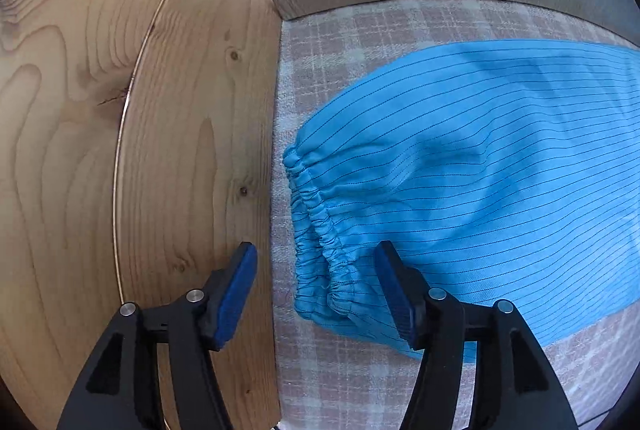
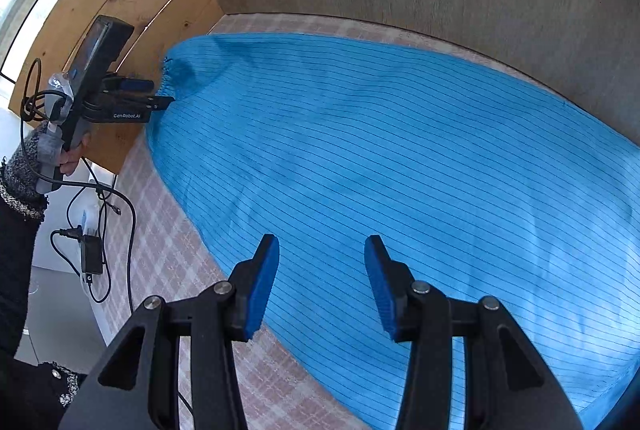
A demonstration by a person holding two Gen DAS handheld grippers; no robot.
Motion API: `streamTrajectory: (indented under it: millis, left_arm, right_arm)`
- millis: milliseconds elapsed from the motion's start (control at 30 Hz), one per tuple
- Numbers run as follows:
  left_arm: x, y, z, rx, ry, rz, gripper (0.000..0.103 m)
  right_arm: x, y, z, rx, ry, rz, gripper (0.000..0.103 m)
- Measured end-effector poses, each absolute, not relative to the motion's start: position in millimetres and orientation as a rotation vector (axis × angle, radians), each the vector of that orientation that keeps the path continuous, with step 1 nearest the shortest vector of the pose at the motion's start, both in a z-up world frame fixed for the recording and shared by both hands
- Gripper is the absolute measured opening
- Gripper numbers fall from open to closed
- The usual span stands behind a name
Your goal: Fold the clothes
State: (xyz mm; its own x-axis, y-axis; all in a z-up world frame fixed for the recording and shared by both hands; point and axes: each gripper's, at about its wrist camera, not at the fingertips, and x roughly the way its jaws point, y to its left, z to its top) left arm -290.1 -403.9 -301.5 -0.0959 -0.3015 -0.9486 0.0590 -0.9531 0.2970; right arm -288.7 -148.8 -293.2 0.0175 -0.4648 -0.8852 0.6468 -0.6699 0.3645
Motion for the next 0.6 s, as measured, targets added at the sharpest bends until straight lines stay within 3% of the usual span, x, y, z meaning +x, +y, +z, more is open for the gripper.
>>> streamTrajectory:
  millis: [133, 200, 433, 600]
  left_arm:
    - [-285.7, -396.9, -301.9, 1.928, -0.183, -2.215, 0.035]
    - [-283.1, -393.1, -301.5, 1.928, -0.158, -2.241, 0.015]
    - [-270.7, -391.8, -259.1, 1.883, 0.129, -2.381, 0.012]
    - [-270.0, -362.5, -185.9, 1.804, 0.173, -2.556, 0.012]
  right_arm:
    - [-276.3, -140.8, -277.9, 1.455, 0.107, -1.782, 0.044]
    - [-264.6, -123.3, -264.8, 1.434, 0.049, -1.819, 0.044]
    - [-235.5, 9.9, -230.8, 1.46, -0.083, -2.121, 0.044]
    - [-230.4, 69.4, -241.6, 1.565, -0.077, -2.252, 0.044]
